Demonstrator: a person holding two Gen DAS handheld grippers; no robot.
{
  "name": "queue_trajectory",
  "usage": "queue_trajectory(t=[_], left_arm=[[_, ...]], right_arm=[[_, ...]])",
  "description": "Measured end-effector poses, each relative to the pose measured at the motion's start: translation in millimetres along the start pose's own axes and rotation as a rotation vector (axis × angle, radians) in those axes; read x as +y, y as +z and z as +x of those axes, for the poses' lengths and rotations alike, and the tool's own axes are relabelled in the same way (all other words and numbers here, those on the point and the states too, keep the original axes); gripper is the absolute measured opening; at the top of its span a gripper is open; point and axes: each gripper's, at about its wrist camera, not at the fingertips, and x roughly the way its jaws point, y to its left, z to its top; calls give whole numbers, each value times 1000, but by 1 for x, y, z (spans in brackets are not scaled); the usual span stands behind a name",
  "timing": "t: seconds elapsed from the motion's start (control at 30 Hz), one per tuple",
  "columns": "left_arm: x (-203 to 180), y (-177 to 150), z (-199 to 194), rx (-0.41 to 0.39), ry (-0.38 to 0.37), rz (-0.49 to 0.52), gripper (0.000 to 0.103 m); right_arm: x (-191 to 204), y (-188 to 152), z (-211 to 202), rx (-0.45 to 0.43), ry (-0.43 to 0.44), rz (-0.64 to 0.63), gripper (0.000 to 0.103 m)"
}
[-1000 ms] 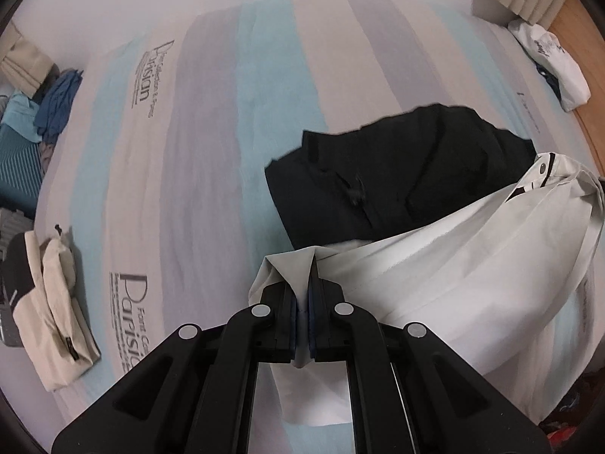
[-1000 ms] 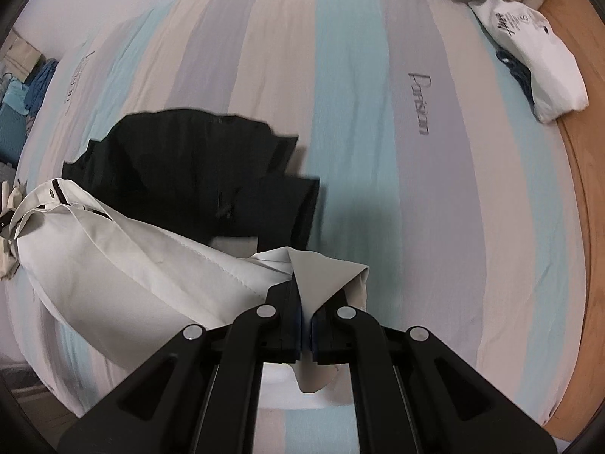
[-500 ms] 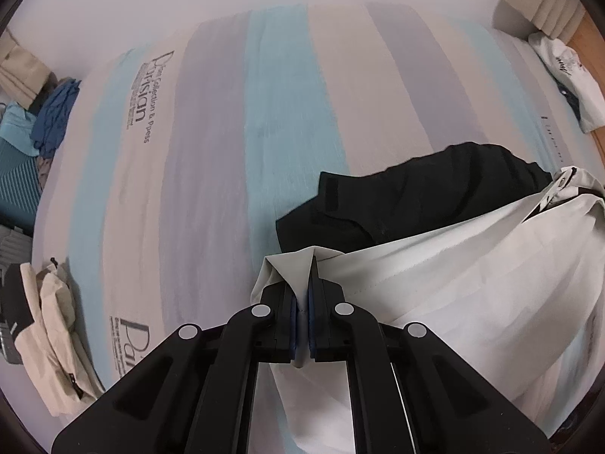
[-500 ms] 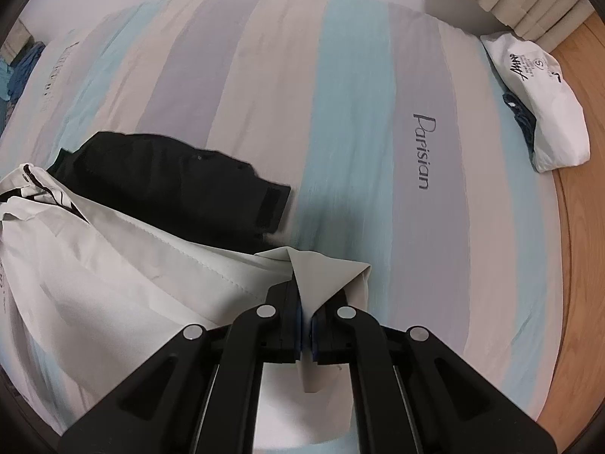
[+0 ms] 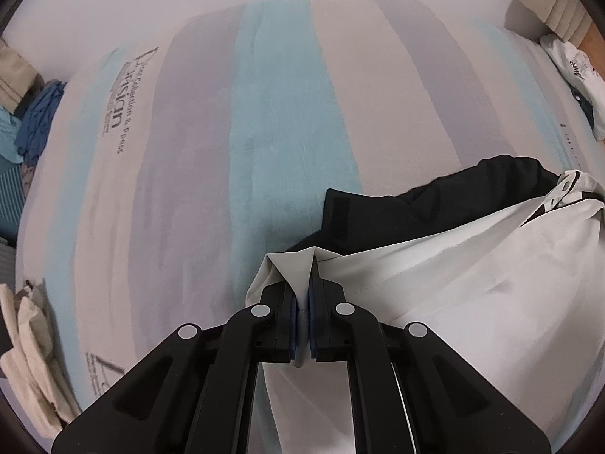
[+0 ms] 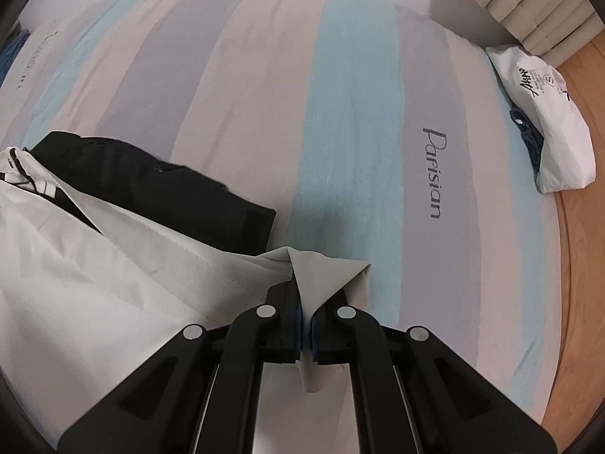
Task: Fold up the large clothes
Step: 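Lift the folded edge with both grippers and fold it over the black hood, then open both grippers to release the folded jacket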
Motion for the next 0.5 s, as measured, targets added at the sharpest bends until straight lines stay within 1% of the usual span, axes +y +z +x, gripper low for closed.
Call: queue_trajectory(t=[0.1,0.2,0.33,0.43,0.5], left_arm=[[-1,0,16,-2,12,4,4],[-4,4,32,13,32,1,4],[-4,12,42,15,31,-2,4],[-7,12,43,24,36,-4,7],[-6,11,38,29,36,-23,10]], right_arm=[[7,2,8,-37,-22,16,2],[12,4,17,-46,-38,28,2],[14,6,30,-24,-48,39,2],[15,6,37,7,-42,42,3],[15,5,35,1,-43,44,6]])
